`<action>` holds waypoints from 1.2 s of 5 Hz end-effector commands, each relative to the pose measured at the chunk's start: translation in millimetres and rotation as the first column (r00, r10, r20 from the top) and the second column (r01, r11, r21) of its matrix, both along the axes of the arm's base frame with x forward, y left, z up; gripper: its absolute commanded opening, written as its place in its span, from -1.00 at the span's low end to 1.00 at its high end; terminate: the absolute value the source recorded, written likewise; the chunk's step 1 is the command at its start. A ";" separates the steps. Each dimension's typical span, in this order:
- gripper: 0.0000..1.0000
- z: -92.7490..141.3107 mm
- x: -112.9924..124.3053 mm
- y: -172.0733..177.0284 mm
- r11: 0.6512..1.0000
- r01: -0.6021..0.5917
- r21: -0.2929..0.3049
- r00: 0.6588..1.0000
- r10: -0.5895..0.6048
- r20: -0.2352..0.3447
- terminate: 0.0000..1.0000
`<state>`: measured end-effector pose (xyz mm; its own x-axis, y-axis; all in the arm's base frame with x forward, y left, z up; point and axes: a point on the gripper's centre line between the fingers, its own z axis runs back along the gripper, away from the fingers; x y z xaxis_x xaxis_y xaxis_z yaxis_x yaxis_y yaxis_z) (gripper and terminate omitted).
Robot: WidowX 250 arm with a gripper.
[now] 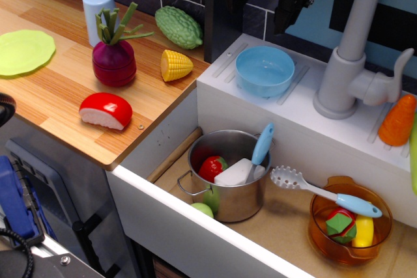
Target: Lift bowl
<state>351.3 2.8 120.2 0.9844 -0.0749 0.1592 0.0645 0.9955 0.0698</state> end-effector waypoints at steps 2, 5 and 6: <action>1.00 -6.1 3.8 -4.3 0.991 0.132 0.020 0.991 -0.132 0.007 -1.00; 1.00 -51.5 16.6 -13.6 0.930 0.367 0.013 0.928 -0.367 0.071 -1.00; 1.00 -64.5 22.2 -16.0 0.927 0.374 -0.021 0.924 -0.370 0.101 -1.00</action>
<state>366.8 -19.8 34.5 0.8735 -0.4237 0.2399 0.4312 0.9020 0.0231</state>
